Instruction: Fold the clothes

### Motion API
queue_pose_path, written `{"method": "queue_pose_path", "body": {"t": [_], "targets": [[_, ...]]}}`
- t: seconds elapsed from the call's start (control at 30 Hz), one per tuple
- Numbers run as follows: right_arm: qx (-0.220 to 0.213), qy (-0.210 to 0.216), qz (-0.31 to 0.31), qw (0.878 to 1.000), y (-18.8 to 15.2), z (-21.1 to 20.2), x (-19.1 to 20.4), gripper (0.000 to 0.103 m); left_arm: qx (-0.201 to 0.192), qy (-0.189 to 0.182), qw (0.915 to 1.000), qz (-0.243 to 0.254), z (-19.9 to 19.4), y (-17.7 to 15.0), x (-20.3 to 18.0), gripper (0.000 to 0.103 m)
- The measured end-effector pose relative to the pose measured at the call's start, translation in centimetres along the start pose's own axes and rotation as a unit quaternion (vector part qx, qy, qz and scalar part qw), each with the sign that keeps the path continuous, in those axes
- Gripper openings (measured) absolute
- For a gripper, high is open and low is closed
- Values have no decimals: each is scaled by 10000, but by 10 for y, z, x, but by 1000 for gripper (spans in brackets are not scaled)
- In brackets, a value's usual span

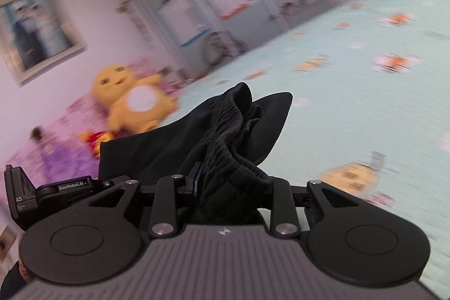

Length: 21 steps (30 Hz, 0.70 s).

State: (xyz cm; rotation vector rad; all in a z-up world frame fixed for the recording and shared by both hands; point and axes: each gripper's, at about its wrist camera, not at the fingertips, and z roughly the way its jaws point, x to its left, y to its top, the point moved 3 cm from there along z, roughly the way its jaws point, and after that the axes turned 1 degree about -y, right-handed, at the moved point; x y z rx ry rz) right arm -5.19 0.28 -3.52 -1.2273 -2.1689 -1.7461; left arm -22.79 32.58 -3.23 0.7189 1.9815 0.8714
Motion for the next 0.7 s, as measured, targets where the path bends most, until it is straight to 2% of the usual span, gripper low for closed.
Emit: {"method": "queue_pose_path", "body": {"t": [0.17, 0.33, 0.53, 0.63, 0.7], "targets": [[303, 791, -532, 9950, 17, 60, 74, 30, -635, 607, 9950, -480, -57, 28, 60, 26], [817, 1525, -1017, 9797, 31, 136, 150, 30, -1189, 1201, 9802, -1033, -105, 49, 117, 26], [1458, 2208, -1500, 9526, 42, 249, 226, 30, -1442, 1670, 9634, -1522, -120, 52, 163, 27], [1748, 2398, -1767, 9385, 34, 306, 257, 30, -1434, 1899, 9565, -1690, -111, 48, 193, 28], [1956, 2478, -1899, 9297, 22, 347, 274, 31, -1294, 2101, 9520, -1808, -101, 40, 221, 30]]}}
